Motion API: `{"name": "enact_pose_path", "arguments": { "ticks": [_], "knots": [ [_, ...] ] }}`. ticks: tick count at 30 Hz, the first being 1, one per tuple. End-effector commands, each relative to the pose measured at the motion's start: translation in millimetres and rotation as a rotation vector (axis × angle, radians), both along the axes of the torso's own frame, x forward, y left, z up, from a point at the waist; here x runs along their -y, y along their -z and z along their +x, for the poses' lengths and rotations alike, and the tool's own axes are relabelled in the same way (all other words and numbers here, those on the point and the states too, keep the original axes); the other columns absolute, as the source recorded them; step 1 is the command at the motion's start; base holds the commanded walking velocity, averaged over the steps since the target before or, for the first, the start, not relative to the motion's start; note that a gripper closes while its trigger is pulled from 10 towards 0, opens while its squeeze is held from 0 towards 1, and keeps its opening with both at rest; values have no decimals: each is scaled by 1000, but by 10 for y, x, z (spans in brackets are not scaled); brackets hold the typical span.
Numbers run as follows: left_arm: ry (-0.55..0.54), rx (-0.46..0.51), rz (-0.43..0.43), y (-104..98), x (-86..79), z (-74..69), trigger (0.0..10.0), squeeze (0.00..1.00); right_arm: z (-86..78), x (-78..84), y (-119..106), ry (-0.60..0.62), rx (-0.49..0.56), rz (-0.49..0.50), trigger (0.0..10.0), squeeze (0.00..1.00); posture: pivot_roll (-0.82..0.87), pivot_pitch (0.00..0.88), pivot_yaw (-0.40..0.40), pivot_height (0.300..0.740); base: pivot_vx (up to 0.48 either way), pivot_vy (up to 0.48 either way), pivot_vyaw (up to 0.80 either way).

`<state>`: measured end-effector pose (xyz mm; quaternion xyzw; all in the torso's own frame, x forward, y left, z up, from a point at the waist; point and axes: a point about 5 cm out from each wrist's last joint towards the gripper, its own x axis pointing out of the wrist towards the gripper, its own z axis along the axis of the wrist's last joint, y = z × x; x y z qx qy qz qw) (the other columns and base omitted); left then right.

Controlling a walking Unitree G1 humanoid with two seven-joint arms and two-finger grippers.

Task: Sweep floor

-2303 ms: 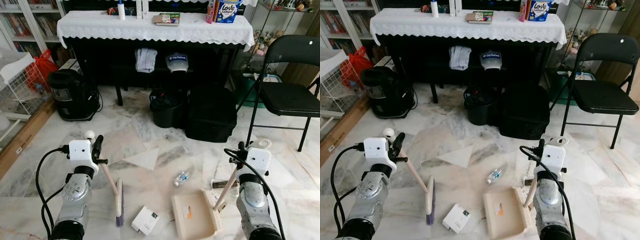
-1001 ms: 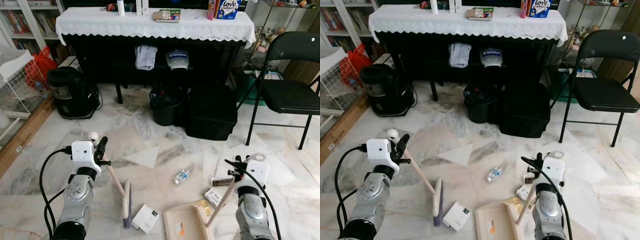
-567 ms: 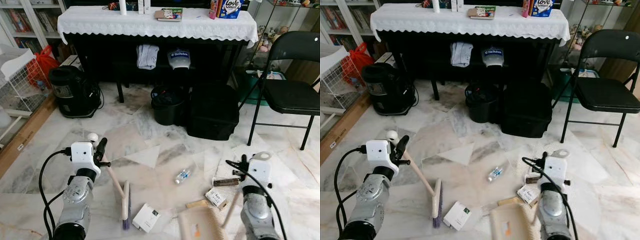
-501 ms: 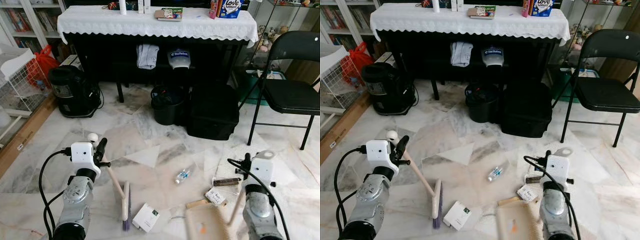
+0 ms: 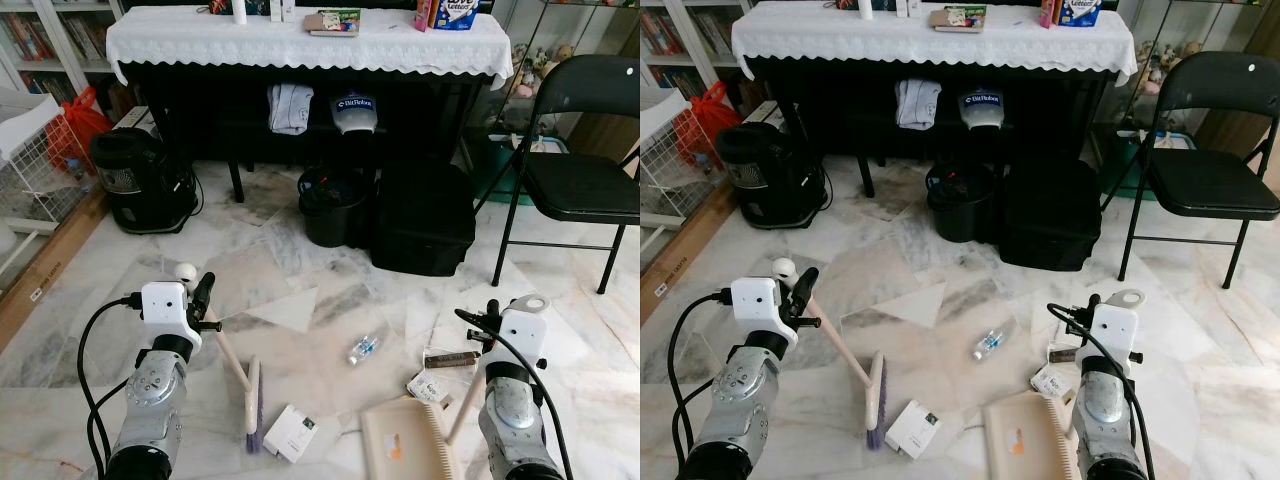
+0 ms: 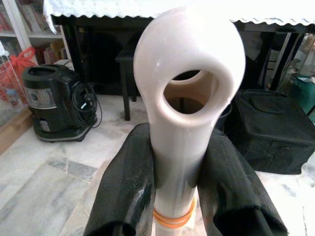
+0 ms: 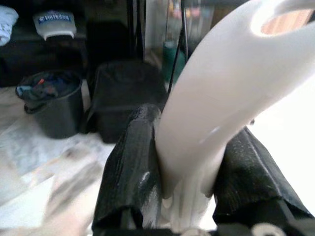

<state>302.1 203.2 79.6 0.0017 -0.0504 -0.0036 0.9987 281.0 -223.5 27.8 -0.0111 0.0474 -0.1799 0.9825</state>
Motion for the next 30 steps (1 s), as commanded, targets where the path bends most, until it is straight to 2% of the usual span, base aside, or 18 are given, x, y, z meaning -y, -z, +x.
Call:
{"name": "enact_pose_path", "arguments": {
  "ticks": [1,7,10,21,30],
  "knots": [
    [3,38,-10,-90,-6,24,10000,0,48,-71,-6,-16,1,48,10000,0,-110,50,1,740,0,0,0],
    [5,35,-13,-85,4,29,10000,0,38,-218,54,-71,-15,96,10000,0,-108,48,-3,740,0,0,0],
    [7,34,-17,-85,10,36,10000,0,27,-233,73,-74,-21,104,10000,0,-108,45,-4,740,0,0,0],
    [4,18,-13,-50,0,17,10000,0,-20,-170,121,-67,-56,64,10000,0,-104,46,-7,740,0,0,0],
    [-59,23,57,-52,-126,1,10000,0,-78,-141,206,-33,-128,14,10000,0,-94,64,-20,740,0,0,0]
  ]
}}
